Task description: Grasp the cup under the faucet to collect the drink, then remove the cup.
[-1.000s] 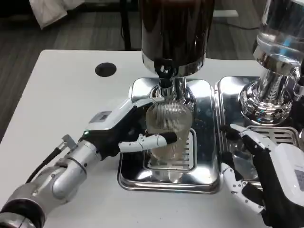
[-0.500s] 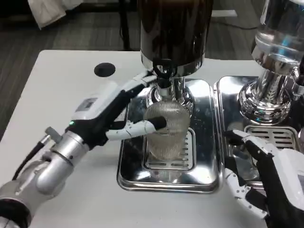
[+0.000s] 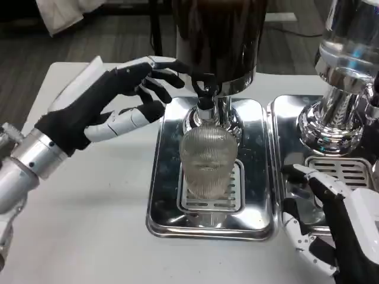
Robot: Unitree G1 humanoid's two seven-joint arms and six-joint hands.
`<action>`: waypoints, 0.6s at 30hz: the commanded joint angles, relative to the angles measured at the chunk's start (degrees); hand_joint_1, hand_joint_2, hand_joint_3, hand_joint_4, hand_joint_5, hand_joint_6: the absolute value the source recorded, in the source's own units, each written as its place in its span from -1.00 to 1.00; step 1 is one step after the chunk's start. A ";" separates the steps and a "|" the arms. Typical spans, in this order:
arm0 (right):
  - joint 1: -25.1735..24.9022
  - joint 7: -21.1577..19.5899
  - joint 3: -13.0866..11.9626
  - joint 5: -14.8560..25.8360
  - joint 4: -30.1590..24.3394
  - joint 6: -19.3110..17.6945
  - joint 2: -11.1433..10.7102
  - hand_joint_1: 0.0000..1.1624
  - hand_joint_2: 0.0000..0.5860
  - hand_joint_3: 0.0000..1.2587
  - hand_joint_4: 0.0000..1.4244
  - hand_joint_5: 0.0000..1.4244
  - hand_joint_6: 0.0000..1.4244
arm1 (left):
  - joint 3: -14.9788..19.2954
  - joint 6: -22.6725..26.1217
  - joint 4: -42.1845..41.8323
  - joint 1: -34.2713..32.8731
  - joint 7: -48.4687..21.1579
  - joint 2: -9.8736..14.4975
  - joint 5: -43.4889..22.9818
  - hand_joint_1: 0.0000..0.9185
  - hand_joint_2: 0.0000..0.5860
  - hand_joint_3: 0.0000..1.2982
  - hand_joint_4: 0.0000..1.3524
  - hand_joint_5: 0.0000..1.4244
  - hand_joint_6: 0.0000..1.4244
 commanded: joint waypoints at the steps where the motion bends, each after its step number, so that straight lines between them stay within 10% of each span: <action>1: -0.14 -0.69 -0.33 0.05 -0.40 -0.66 -0.13 -0.15 0.67 -0.52 -0.53 -0.66 -0.55 | 1.74 2.88 -2.82 -1.38 -6.68 -0.20 -4.12 -1.00 -0.68 -0.49 -0.43 -0.30 -0.02; 18: -1.87 -0.77 0.80 -0.82 0.60 0.44 0.71 -0.15 0.67 -0.52 -0.55 -0.67 -0.55 | 3.78 6.45 -4.78 -4.83 -14.27 -1.43 -3.66 -1.00 -0.75 -0.47 -0.49 -0.46 -0.29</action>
